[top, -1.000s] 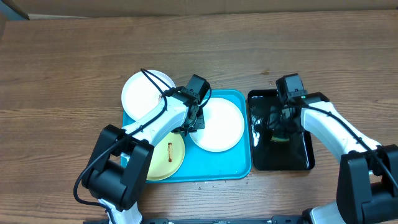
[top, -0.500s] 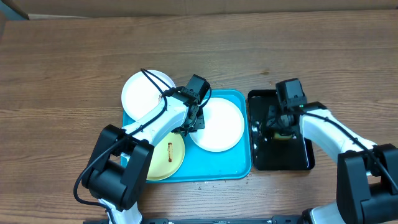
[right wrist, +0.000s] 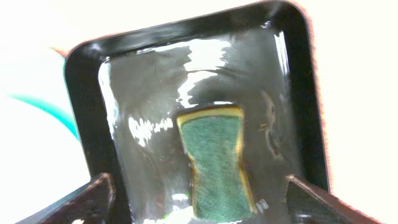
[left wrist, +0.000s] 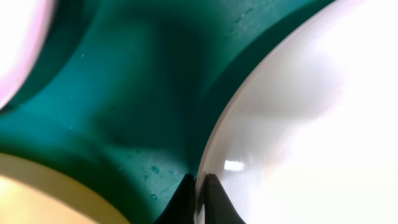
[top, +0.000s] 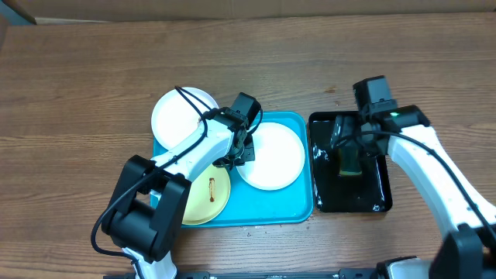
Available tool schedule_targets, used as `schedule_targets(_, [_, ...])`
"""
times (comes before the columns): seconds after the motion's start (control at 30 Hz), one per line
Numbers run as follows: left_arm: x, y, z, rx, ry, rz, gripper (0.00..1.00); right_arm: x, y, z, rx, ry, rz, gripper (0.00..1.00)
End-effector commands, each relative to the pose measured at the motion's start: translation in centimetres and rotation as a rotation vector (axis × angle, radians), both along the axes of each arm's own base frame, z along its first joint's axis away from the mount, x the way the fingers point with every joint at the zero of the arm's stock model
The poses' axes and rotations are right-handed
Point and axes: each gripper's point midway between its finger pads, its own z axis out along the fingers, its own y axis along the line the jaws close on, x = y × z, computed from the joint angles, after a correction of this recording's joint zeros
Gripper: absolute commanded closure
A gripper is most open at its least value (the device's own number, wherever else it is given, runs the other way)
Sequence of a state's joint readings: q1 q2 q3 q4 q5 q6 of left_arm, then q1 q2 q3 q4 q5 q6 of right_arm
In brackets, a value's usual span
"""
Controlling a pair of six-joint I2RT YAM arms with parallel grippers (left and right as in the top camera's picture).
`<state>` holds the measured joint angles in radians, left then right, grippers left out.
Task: Clean dirty plates on tray and stack at the side
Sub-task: 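Return the sponge to the black tray with the right gripper, then lift the white plate off the blue tray with the left gripper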
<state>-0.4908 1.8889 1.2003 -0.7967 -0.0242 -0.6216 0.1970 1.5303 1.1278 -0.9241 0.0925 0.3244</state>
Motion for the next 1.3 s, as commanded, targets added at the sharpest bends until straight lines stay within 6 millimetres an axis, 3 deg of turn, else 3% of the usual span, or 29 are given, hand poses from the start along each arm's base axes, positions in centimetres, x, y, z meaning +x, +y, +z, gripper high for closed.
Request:
schedule_targets(0.0, [0.4, 0.7, 0.2, 0.011, 0.004, -0.014, 0.96, -0.5, -1.6, 0.3, -0.074, 0.002, -0.042, 0.0])
schedule_targets(0.17, [1.6, 1.0, 3.8, 0.038, -0.063, -0.079, 0.96, -1.2, -1.9, -0.4, -0.09, 0.028, -0.044, 0.0])
schedule_targets(0.2, [1.9, 1.6, 5.5, 0.067, -0.098, -0.074, 0.96, -1.2, -2.1, -0.4, -0.09, 0.029, -0.048, 0.0])
schedule_targets(0.33, [1.9, 2.9, 8.9, 0.107, -0.167, -0.063, 0.96, -1.1, -3.1, -0.4, -0.073, 0.033, -0.098, 0.0])
schedule_targets(0.6, [0.9, 4.9, 13.8, 0.173, -0.285, -0.053, 0.96, -1.1, -3.5, -0.5, 0.17, 0.062, -0.177, 0.0])
schedule_targets(1.0, [-0.4, 2.9, 15.6, 0.344, -0.392, -0.192, 0.96, -0.8, -3.6, -0.4, 0.17, 0.049, -0.177, 0.0])
schedule_targets(1.27, [-1.3, -0.1, 17.9, 0.483, -0.561, -0.302, 0.96, -0.7, -3.6, -0.4, 0.171, 0.047, -0.177, 0.0])
